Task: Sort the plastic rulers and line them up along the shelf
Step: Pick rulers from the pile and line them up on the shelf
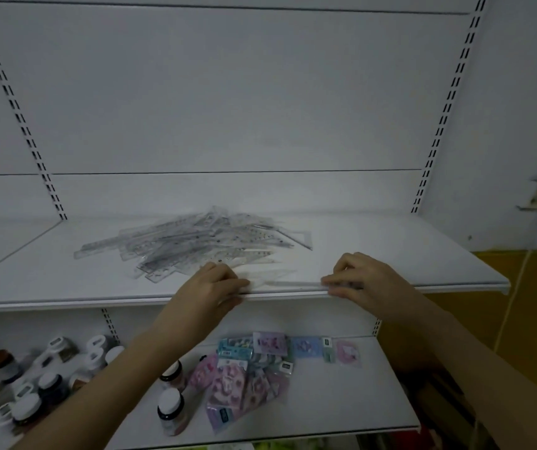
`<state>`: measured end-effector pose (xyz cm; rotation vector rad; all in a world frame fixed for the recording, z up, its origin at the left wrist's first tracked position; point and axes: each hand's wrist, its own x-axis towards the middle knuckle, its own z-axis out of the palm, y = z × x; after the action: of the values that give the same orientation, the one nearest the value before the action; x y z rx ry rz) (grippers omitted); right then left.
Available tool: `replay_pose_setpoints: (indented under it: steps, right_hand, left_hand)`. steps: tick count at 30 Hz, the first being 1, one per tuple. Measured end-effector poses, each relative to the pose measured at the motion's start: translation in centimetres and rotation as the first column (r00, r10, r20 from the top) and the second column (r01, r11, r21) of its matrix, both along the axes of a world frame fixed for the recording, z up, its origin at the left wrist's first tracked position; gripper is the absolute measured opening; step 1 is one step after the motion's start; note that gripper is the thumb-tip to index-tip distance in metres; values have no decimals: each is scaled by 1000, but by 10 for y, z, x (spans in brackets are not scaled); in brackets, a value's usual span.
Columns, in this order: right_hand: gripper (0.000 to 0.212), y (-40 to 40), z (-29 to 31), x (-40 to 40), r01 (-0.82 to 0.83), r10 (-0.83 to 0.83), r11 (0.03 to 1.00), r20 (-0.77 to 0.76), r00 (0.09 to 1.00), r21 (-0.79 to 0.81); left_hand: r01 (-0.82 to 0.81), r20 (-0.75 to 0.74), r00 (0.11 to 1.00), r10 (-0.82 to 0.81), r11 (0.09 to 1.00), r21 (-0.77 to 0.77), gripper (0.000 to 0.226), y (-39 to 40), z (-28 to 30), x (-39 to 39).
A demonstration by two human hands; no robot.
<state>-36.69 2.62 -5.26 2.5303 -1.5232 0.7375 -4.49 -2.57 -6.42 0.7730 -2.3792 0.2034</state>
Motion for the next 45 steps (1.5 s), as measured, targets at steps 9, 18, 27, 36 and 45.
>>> replay_pose_setpoints:
  steps: [9, 18, 27, 36, 45]
  right_hand:
    - [32, -15, 16, 26, 151, -152, 988, 36, 988, 11]
    - [34, -44, 40, 67, 91, -108, 985, 114, 988, 146]
    - [28, -82, 50, 122, -1, -32, 986, 199, 979, 165]
    - [28, -109, 72, 238, -140, 103, 973, 194, 976, 184]
    - [35, -123, 88, 425, -243, 216, 948, 149, 965, 204]
  left_hand:
    - [-126, 24, 992, 127, 991, -41, 24, 18, 4, 3]
    - [-90, -402, 860, 315, 868, 488, 16, 33, 39, 6]
    - [109, -664, 423, 617, 693, 713, 34, 20, 50, 50]
    - [68, -648, 155, 746, 646, 760, 20, 15, 69, 167]
    - [-232, -533, 334, 777, 616, 753, 44, 31, 74, 343]
